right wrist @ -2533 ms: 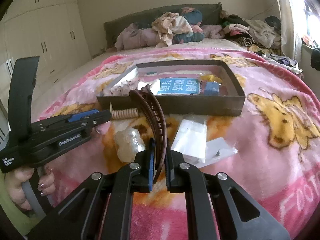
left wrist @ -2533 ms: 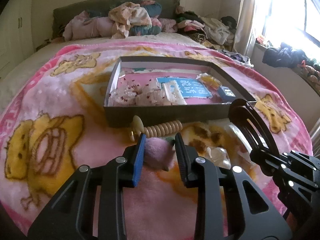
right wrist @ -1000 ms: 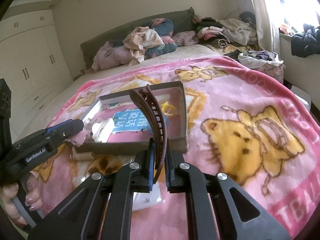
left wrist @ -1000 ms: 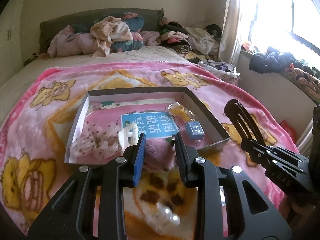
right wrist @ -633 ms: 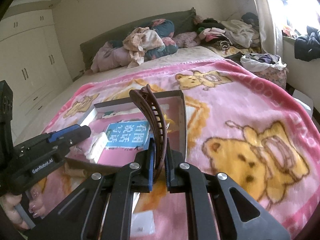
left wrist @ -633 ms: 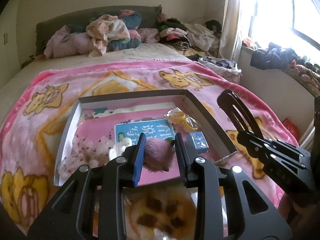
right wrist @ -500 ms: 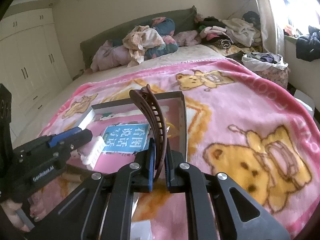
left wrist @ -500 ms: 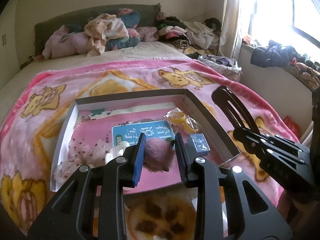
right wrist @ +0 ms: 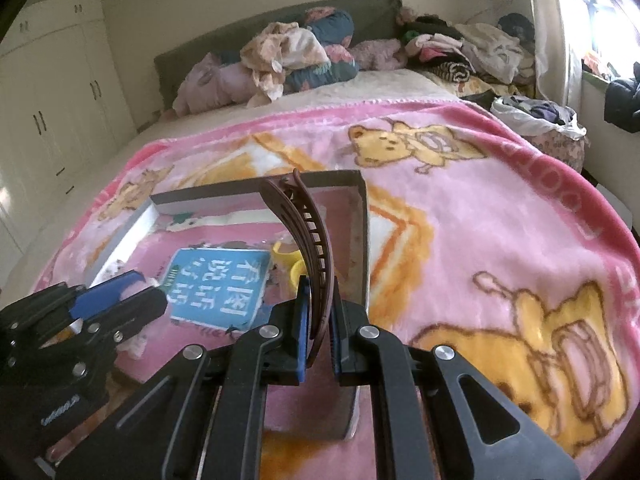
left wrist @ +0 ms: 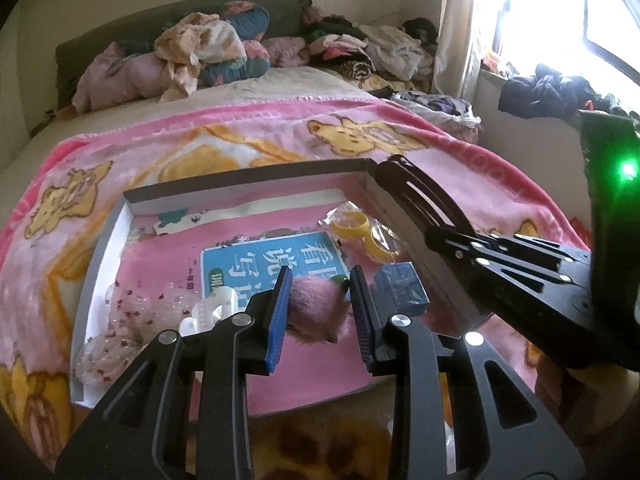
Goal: Organize jewelry
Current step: 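Carry the pom-pom clip into the tray with the left tool while the right tool carries the claw clip, then open both tools and withdraw them from the tray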
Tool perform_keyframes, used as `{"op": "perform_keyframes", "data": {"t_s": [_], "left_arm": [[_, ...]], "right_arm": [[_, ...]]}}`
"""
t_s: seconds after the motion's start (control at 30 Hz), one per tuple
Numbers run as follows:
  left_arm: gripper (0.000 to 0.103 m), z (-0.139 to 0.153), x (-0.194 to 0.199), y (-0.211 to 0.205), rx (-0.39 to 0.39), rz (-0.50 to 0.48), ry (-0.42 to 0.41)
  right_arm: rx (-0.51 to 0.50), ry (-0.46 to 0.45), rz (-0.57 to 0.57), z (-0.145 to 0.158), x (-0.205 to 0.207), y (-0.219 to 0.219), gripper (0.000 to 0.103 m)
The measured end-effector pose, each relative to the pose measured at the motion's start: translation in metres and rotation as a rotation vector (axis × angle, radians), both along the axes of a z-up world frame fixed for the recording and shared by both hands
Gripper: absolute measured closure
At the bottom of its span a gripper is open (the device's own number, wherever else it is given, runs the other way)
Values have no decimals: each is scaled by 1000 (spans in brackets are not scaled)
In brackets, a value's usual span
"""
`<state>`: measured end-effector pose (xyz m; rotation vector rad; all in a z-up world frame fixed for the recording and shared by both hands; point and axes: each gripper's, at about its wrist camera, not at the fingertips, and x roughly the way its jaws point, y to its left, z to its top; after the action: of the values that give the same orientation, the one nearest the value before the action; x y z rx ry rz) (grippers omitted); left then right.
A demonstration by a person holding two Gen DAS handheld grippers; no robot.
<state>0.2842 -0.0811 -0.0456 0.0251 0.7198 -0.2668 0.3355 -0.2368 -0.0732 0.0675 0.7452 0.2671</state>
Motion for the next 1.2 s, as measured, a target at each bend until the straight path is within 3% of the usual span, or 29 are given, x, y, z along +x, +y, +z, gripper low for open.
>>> {"op": "perform_keyframes", "data": {"t_s": [0.17, 0.8, 0.93, 1.2], "left_arm": [[81, -6, 5, -2, -2, -4, 16], [81, -14, 12, 9, -26, 32, 45], [77, -14, 11, 13, -33, 42, 44], [63, -9, 4, 19, -40, 69, 23]], "right_arm": [[-4, 35, 17, -9, 12, 3, 94], [26, 34, 58, -11, 20, 10, 93], [34, -5, 54, -2, 12, 6, 78], [-2, -76, 50, 13, -10, 2, 65]]}}
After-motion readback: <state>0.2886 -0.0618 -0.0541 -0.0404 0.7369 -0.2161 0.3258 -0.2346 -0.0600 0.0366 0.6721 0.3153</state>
